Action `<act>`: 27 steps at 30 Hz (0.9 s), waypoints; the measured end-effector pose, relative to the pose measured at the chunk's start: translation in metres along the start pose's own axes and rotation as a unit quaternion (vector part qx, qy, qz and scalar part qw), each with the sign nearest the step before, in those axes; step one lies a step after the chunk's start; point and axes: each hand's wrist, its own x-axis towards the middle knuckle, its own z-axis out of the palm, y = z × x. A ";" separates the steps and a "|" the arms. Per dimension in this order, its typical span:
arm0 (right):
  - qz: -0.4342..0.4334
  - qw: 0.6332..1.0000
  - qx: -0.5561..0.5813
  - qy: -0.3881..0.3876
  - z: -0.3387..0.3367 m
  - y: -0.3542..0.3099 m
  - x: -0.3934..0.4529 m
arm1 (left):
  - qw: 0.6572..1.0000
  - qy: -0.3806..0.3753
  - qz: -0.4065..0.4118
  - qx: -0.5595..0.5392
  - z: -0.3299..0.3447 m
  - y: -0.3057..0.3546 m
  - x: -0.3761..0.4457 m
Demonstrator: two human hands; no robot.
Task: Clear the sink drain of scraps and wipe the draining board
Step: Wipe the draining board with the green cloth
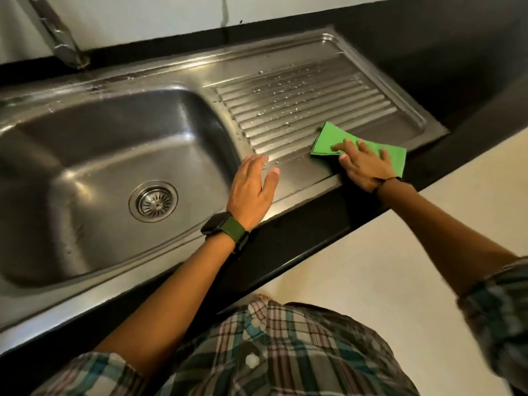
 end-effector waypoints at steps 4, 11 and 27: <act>-0.027 0.999 0.010 -0.014 0.024 -0.057 -0.027 | 0.998 0.053 0.005 -0.028 0.004 -0.001 0.002; -0.133 0.991 -0.023 0.010 0.044 -0.130 -0.063 | 0.998 0.015 -0.007 -0.054 0.009 -0.002 0.013; -0.169 0.980 0.028 0.099 -0.003 0.018 0.004 | 0.995 0.007 0.061 0.075 0.058 0.011 0.072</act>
